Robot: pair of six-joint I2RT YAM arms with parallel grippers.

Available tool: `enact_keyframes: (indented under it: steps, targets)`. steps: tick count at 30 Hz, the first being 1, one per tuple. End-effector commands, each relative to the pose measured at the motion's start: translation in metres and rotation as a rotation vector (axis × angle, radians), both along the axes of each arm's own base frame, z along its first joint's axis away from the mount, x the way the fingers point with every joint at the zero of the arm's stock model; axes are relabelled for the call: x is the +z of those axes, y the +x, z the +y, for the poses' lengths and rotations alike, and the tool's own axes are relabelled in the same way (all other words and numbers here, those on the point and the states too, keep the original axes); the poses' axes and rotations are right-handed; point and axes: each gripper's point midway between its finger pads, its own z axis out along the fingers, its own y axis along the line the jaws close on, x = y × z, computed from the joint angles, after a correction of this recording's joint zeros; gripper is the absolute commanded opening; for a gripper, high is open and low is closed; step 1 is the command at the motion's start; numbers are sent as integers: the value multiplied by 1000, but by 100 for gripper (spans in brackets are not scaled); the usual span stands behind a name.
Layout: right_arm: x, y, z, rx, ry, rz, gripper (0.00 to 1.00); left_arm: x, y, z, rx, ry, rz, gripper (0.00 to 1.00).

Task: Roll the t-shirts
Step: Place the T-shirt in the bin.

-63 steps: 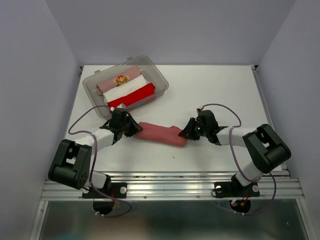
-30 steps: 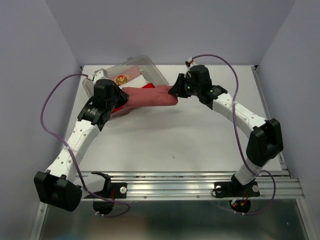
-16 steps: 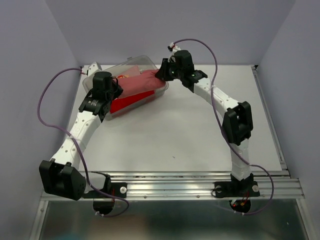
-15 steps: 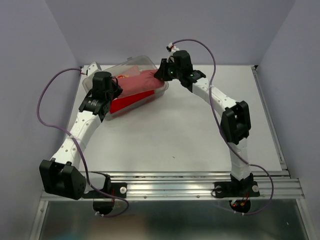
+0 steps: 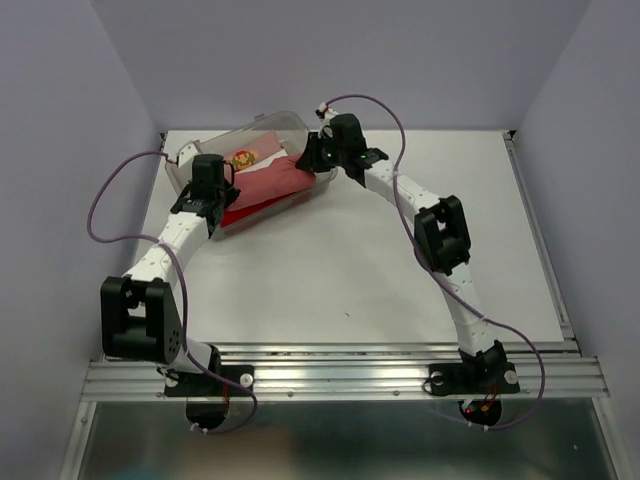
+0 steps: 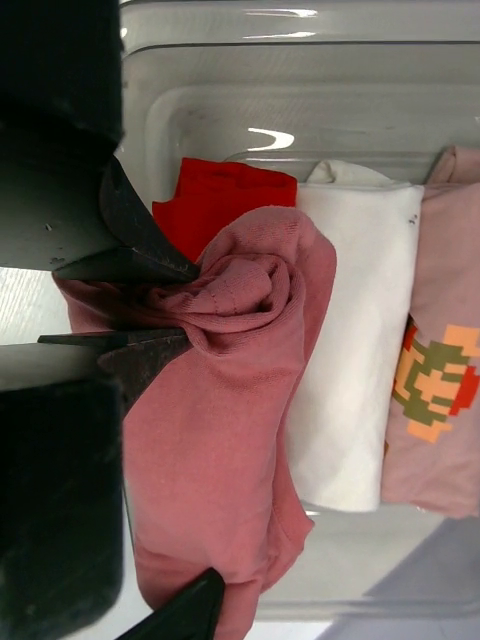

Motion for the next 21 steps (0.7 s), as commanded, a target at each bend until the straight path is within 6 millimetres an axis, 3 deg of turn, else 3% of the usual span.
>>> enact_keyframes:
  steps: [1, 7, 13, 21]
  targets:
    - [30, 21, -5, -13, 40, -120, 1, 1, 10, 10, 16, 43, -36, 0]
    - [1, 25, -2, -1, 16, -101, 1, -20, 9, 15, 38, 49, 3, 0]
    - [2, 26, 2, 18, 32, -118, 1, -46, 2, 20, 59, 69, 62, 0]
    - [-13, 25, 8, 45, 45, -97, 1, -75, 3, 19, 56, 69, 108, 0]
